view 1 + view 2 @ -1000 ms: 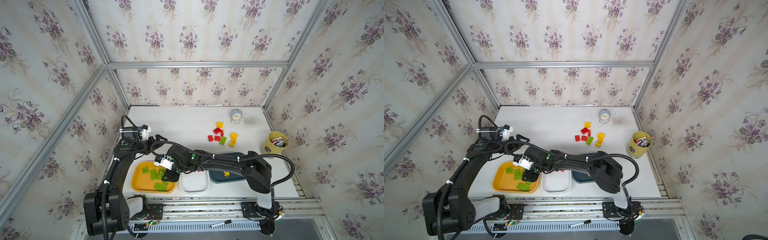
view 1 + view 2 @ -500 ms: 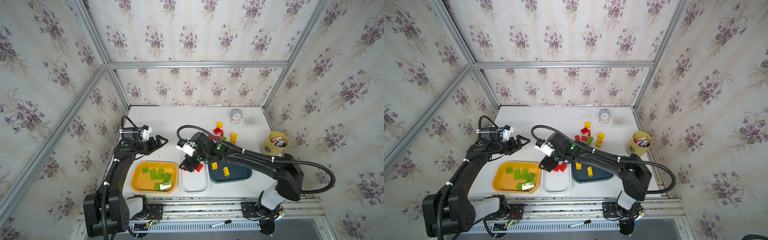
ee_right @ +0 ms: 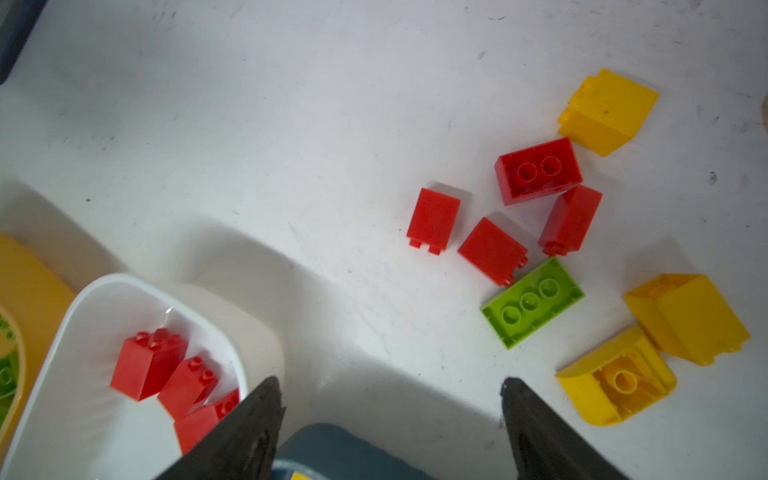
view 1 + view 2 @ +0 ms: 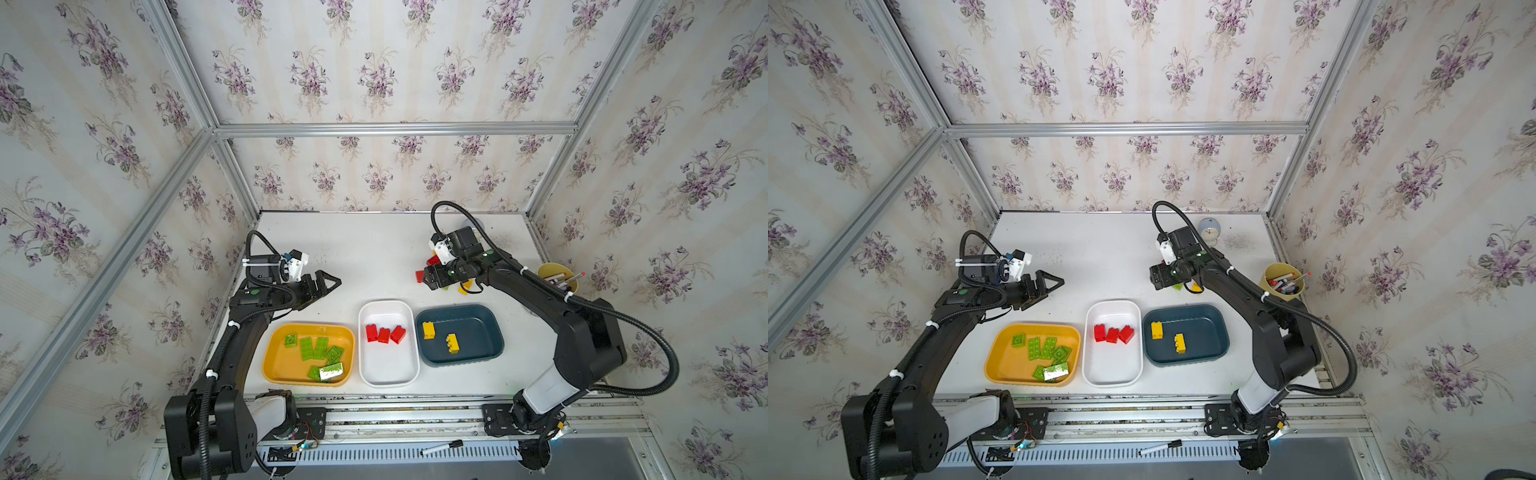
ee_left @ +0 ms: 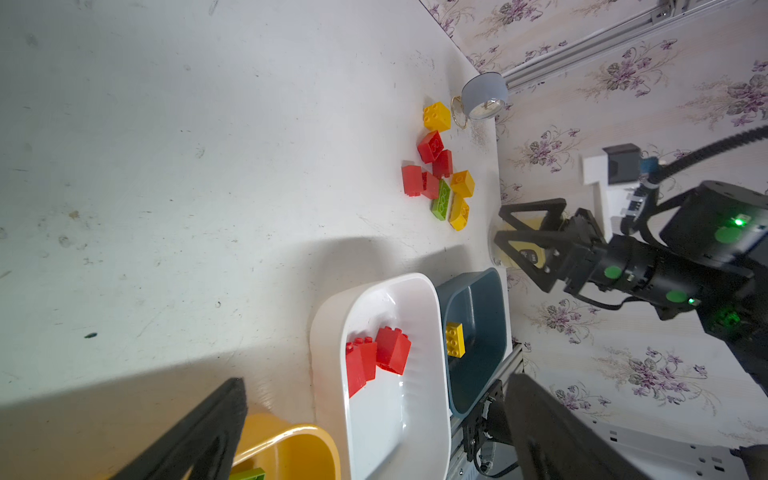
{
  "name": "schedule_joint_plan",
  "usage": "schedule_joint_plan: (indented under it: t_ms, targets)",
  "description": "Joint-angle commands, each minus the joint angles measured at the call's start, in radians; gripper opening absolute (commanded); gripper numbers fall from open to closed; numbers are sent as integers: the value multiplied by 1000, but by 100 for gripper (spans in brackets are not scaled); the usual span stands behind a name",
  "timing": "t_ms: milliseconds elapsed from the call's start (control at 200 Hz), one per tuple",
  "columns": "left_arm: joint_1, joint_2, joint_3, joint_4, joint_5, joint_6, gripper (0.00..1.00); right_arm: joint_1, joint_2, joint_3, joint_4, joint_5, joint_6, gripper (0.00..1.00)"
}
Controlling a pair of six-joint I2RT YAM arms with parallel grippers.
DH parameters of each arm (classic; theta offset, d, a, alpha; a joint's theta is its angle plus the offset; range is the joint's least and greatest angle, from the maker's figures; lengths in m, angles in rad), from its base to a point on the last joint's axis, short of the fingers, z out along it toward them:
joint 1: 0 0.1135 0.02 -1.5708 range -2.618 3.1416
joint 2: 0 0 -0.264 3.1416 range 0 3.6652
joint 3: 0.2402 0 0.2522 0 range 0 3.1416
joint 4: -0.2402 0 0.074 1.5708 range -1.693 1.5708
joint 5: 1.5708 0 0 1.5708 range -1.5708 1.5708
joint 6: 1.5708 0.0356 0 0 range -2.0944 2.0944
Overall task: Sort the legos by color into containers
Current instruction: 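Move the right gripper back over the red bricks in the pile, then lower the right gripper onto a red 1x2 brick and grasp it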
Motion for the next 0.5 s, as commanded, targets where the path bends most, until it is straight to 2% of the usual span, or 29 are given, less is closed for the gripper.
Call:
schedule_joint_plan:
  t_ms: [0,225,495]
  targets:
    - [-11,0,12,39,11,-24,99,-15,84,69,4,67,34,84]
    - [-29,3,28,55,15,-40,99,-17,253,196,7,66,85,79]
    - [-31,21,25,65,14,-40,99,-5,344,254,0,6,75,68]
